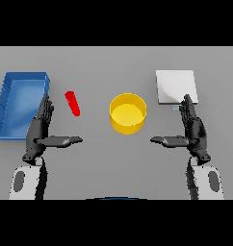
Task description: Pick up the red beaker and tilt it to pour out 1 green nut into yellow bowl. Pick up the yellow bowl and place it on the metallic measuring scale.
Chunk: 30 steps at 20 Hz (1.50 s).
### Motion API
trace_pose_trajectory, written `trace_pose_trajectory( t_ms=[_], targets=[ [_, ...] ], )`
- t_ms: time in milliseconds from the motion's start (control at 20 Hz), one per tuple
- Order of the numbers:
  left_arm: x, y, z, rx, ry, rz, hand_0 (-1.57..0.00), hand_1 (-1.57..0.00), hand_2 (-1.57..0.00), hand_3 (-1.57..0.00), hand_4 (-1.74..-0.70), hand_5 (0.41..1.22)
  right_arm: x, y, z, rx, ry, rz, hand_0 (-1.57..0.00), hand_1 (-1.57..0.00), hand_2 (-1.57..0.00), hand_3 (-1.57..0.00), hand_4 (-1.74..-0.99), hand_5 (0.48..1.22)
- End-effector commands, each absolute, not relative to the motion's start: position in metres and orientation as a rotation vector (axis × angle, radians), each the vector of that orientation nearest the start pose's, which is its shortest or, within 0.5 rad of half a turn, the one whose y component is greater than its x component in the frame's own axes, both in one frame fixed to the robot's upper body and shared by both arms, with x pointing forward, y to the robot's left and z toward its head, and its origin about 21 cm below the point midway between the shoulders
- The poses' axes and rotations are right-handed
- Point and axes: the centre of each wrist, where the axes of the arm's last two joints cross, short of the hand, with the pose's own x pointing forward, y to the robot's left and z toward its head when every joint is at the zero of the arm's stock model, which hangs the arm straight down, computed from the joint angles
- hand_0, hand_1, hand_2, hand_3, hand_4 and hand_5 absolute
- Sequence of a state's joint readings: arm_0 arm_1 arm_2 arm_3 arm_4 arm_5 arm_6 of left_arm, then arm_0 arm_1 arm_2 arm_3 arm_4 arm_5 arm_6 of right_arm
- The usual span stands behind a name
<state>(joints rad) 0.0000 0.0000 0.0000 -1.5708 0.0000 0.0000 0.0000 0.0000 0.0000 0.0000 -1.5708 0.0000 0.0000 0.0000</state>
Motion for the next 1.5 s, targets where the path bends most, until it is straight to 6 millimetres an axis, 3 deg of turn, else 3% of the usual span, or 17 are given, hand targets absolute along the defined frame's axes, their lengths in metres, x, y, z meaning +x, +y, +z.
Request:
trace_pose_trajectory(
  t_ms=[0, 250, 350, 500, 700, 1250, 1450],
  targets=[
    [0.247, 0.231, -0.003, 0.001, -1.573, 0.001, 0.0, 0.0, 0.0, 0.0, -1.15, 0.599, 0.248, -0.229, -0.003, -0.001, -1.571, -0.001, 0.0, 0.0, 0.0, 0.0, -1.167, 0.599],
    [0.235, 0.241, -0.006, 0.002, -1.573, -0.003, 0.0, 0.0, 0.0, 0.0, -1.15, 0.599, 0.249, -0.234, -0.001, -0.004, -1.566, -0.001, 0.0, 0.0, 0.0, 0.0, -1.167, 0.599],
    [0.221, 0.245, 0.003, 0.049, -1.603, -0.119, 0.0, 0.0, 0.0, 0.0, -1.16, 0.599, 0.231, -0.234, -0.001, -0.194, -1.666, 0.196, 0.0, 0.0, 0.0, 0.0, -1.163, 0.595],
    [0.209, 0.247, 0.011, 0.067, -1.592, -0.171, 0.0, 0.0, 0.0, 0.0, -1.16, 0.599, 0.223, -0.232, 0.002, -0.272, -1.673, 0.273, 0.0, 0.0, 0.0, 0.0, -1.159, 0.59],
    [0.212, 0.241, 0.012, 0.078, -1.554, -0.222, 0.0, 0.0, 0.0, 0.0, -1.16, 0.602, 0.219, -0.228, 0.005, -0.249, -1.67, 0.262, 0.0, 0.0, 0.0, 0.0, -1.192, 0.6],
    [0.275, 0.221, -0.015, 0.103, -1.537, -0.284, 0.0, 0.0, 0.0, 0.0, -1.25, 0.65, 0.221, -0.231, 0.01, -0.197, -1.693, 0.252, 0.0, 0.0, 0.0, 0.0, -1.28, 0.634],
    [0.298, 0.217, -0.017, 0.112, -1.543, -0.287, 0.0, 0.0, 0.0, 0.0, -1.27, 0.677, 0.215, -0.234, 0.008, -0.208, -1.703, 0.266, 0.0, 0.0, 0.0, 0.0, -1.268, 0.635]
  ],
)
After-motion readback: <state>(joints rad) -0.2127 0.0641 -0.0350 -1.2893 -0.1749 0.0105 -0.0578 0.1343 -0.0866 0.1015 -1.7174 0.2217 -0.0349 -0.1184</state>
